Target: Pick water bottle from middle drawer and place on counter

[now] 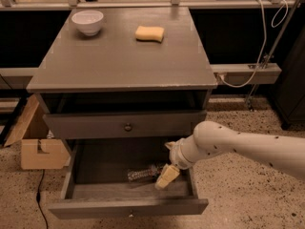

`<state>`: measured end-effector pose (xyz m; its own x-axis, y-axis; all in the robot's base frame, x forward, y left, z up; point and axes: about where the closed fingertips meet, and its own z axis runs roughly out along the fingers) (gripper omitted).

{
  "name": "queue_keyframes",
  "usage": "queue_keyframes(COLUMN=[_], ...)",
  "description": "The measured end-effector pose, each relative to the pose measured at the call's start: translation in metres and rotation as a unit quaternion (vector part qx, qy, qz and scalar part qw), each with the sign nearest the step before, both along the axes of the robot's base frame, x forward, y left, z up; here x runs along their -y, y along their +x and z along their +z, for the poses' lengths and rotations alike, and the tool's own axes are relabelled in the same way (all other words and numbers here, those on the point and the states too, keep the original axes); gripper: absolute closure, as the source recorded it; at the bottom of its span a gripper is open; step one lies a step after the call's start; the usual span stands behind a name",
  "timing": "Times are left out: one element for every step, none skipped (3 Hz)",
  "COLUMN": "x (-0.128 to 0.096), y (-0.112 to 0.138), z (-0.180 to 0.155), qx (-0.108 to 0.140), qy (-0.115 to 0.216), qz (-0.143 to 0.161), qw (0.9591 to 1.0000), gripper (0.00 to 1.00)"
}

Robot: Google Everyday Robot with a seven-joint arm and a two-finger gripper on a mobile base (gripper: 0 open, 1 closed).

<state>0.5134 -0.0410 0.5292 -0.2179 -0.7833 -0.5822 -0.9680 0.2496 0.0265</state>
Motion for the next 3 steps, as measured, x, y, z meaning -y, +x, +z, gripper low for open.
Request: queue_keyframes(x=[-0.019, -0.034, -0.047], y=[0.017, 0.026, 0.031], z=[-0.028, -0.054, -0.074], qx=[0.004, 0.002, 0.0], qy=[0.024, 0.042, 0.057], qz=[0.004, 0.007, 0.007], qw=[0.9997, 0.9991, 0.9984], gripper=[0.0, 0.0, 0.0])
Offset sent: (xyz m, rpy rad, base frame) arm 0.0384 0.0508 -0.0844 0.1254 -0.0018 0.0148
